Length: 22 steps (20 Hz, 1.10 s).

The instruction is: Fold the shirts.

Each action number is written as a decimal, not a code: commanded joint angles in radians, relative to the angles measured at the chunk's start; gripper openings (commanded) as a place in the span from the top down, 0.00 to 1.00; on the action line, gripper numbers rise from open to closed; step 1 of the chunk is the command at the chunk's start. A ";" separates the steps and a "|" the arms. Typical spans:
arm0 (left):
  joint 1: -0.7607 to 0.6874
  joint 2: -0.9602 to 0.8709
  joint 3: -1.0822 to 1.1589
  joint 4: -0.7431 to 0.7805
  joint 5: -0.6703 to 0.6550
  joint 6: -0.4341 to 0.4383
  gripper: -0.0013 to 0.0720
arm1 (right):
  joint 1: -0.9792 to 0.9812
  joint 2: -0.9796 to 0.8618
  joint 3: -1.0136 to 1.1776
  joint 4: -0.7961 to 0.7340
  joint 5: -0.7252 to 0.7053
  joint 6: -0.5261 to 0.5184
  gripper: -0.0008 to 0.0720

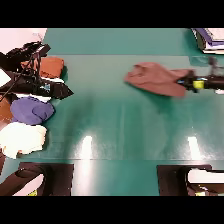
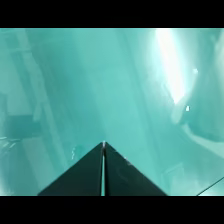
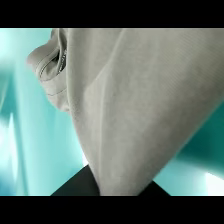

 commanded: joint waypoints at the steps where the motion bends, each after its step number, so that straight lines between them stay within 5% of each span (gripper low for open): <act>1: 0.000 0.001 0.000 -0.028 0.021 -0.011 0.95 | -0.279 0.160 -0.172 -0.056 -0.168 -0.005 0.97; 6: 0.000 0.001 0.000 -0.028 0.026 -0.028 0.95 | -0.512 0.256 -0.306 -0.069 -0.288 -0.003 0.97; 12: 0.000 0.001 0.000 -0.028 0.022 -0.029 0.95 | -0.591 0.262 -0.332 -0.072 -0.275 -0.002 0.97; 13: 0.000 0.001 0.000 -0.028 0.018 -0.028 0.95 | -0.611 0.262 -0.331 -0.090 -0.248 -0.003 0.87; 14: 0.000 0.001 0.001 -0.028 0.013 -0.028 0.95 | -0.632 0.262 -0.323 -0.139 -0.209 -0.004 0.48; 15: 0.000 0.001 0.000 -0.027 0.006 -0.026 0.95 | -0.659 0.262 -0.306 -0.223 -0.160 -0.004 0.19; 19: 0.000 0.001 0.000 -0.027 0.000 -0.025 0.95 | -0.809 0.262 -0.185 -0.571 0.091 -0.002 0.17; 22: 0.000 0.001 0.000 -0.027 0.018 -0.025 0.95 | -0.872 0.264 -0.130 -0.529 0.162 0.039 0.17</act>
